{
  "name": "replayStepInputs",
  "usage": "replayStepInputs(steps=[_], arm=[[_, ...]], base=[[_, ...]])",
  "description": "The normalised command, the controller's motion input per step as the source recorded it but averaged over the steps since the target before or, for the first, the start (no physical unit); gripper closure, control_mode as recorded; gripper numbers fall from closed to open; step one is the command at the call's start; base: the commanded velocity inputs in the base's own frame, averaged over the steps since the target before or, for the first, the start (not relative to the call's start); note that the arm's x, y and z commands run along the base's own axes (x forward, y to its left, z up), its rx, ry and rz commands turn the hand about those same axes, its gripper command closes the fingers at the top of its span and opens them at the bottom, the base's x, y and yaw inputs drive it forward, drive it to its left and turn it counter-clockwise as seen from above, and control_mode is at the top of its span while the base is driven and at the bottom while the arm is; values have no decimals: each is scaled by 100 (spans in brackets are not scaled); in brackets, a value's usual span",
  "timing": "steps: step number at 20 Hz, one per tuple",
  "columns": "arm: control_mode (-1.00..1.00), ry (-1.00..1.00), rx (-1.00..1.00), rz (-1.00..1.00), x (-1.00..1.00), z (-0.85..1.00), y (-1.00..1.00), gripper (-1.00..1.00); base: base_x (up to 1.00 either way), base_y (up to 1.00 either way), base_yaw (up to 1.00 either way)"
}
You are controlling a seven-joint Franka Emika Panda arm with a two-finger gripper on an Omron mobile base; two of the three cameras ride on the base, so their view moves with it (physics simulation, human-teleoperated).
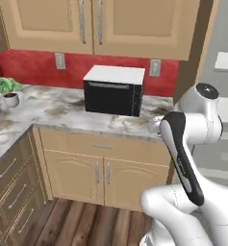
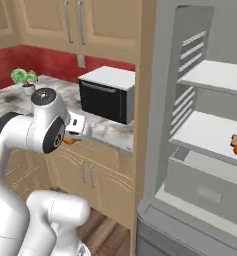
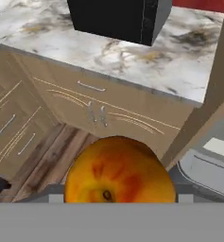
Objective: Pick up the tangerine and peach from the fridge and place one fruit on each plate on the dining counter.
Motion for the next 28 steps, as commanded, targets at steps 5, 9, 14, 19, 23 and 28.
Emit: replayStepInputs(steps=[5, 9, 14, 19, 23, 28], arm=[[100, 0, 0, 0, 0, 0, 0, 100], [100, 0, 0, 0, 0, 0, 0, 100], [100, 0, 0, 0, 0, 0, 0, 100], [100, 0, 0, 0, 0, 0, 0, 100], [100, 0, 0, 0, 0, 0, 0, 100], [100, 0, 0, 0, 0, 0, 0, 100]], base=[[-22, 65, 92], [-3, 29, 100], [0, 0, 100], [0, 0, 100], [0, 0, 100], [0, 0, 100]])
